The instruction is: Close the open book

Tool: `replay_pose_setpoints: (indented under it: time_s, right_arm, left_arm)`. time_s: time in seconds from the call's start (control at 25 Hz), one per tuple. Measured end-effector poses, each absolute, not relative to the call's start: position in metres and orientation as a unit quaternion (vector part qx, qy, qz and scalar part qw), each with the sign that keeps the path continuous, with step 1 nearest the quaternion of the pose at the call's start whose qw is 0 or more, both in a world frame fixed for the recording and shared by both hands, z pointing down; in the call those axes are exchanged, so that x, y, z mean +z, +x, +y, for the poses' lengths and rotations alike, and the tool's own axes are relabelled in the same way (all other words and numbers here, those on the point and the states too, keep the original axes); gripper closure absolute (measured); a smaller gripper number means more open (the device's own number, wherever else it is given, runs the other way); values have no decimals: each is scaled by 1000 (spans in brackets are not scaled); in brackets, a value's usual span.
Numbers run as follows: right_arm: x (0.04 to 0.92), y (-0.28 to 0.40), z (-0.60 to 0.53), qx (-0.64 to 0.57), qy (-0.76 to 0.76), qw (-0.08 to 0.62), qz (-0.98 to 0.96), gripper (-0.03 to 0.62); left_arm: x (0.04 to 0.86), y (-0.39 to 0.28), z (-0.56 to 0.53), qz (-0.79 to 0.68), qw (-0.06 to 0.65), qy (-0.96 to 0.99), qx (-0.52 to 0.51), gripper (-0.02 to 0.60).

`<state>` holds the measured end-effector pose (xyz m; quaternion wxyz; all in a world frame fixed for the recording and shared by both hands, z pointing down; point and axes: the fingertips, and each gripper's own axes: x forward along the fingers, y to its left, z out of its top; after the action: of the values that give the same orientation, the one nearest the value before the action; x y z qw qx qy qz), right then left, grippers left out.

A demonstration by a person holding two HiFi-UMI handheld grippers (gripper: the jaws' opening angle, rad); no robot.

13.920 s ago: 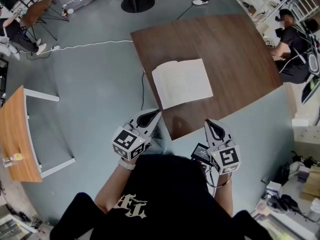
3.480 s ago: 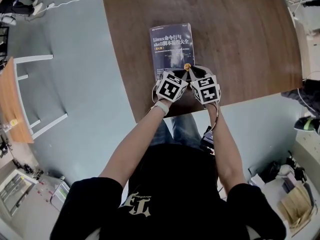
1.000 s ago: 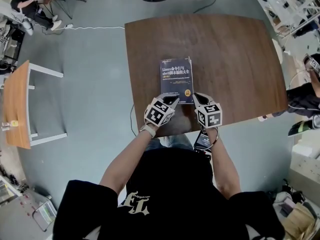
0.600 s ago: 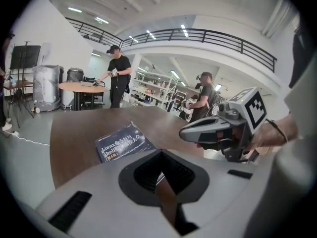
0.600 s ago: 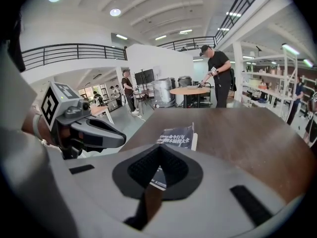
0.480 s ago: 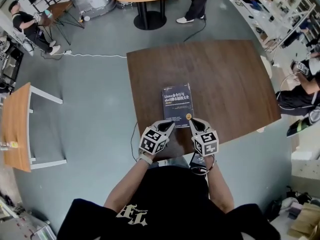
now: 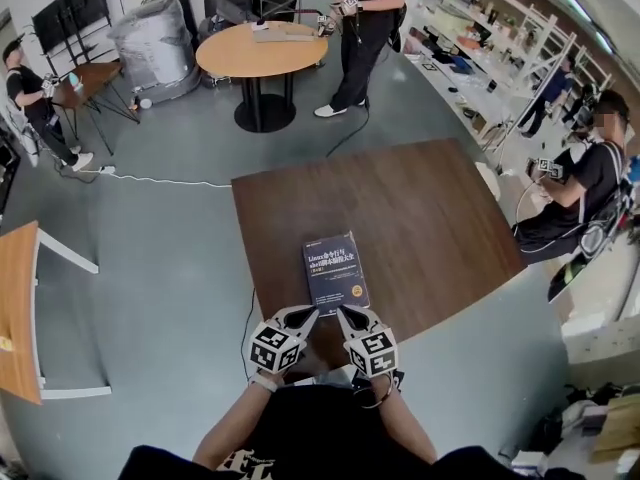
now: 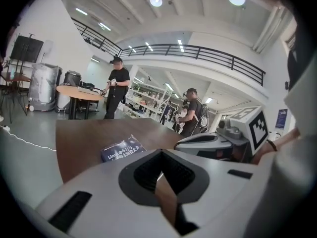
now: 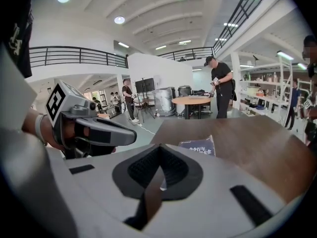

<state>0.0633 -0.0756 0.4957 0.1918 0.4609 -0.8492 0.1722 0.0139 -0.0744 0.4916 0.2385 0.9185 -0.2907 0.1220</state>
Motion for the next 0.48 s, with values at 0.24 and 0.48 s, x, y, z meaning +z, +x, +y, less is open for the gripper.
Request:
replay_pose_setpoints:
  time_s: [0.24, 0.48]
  right_arm:
    - [492, 39, -59, 163, 474, 190, -844, 606]
    - [483, 12, -48, 162, 488, 186, -837, 606]
  left_arm:
    - [493, 8, -61, -265, 234, 928, 116, 577]
    - [480, -15, -58, -247, 226, 936, 112, 577]
